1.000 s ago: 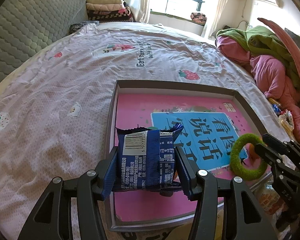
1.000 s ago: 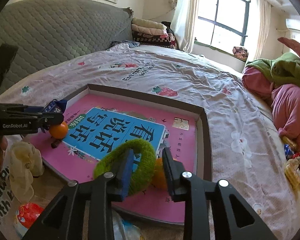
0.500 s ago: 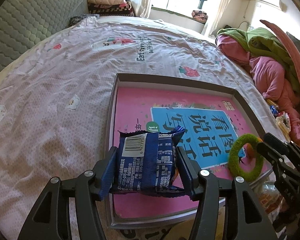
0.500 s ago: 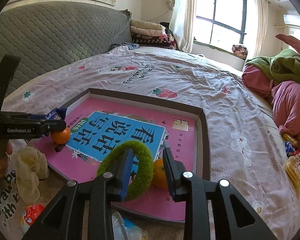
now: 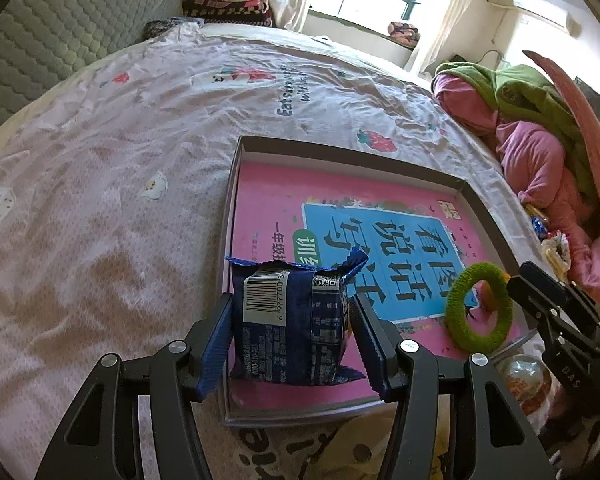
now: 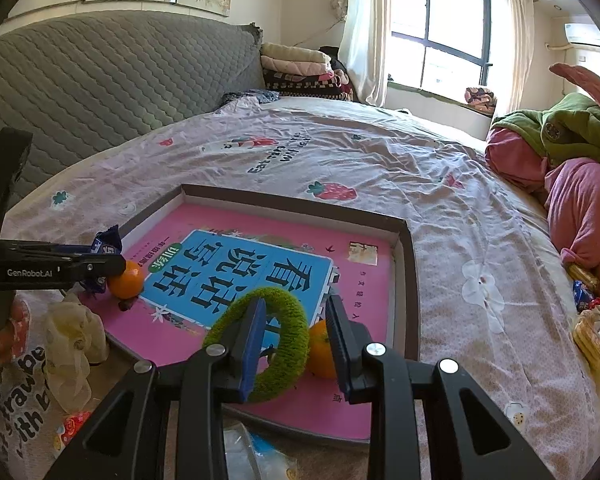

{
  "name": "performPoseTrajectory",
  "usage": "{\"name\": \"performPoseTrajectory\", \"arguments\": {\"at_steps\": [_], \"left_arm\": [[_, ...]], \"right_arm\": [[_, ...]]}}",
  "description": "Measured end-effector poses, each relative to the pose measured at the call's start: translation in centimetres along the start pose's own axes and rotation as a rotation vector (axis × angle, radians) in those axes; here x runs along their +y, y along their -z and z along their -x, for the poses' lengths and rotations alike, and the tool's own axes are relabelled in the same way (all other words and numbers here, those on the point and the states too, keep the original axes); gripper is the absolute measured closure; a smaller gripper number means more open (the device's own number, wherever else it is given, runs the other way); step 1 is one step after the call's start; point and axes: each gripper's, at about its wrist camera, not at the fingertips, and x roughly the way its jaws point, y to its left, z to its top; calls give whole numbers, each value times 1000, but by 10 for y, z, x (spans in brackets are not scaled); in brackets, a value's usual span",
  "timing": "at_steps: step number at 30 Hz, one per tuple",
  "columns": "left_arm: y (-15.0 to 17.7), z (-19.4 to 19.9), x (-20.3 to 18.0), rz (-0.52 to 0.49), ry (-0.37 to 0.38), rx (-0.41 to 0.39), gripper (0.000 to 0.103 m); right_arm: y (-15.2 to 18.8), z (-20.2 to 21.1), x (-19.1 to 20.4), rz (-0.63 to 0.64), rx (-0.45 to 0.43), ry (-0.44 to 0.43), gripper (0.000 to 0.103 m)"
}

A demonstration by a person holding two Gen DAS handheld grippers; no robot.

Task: Organize objects
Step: 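Lower the packet onto the book and open the left tool while the right tool releases the ring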

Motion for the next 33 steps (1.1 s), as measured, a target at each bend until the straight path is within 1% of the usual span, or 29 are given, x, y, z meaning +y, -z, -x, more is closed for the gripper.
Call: {"name": "performPoseTrajectory", "arguments": {"at_steps": [24,29,33], "left_arm": [[1,15,-4,-18,-12,-25,44],[1,18,-9,-42,-28,-39,44],[3,20,-13,-58,-41,-41,44]], "right_arm": [[-1,8,1,-6,-19,-10,72],[-2,12,1,-16,-26,-19,61],[-2,14,1,-18,-27,-22,61]]}}
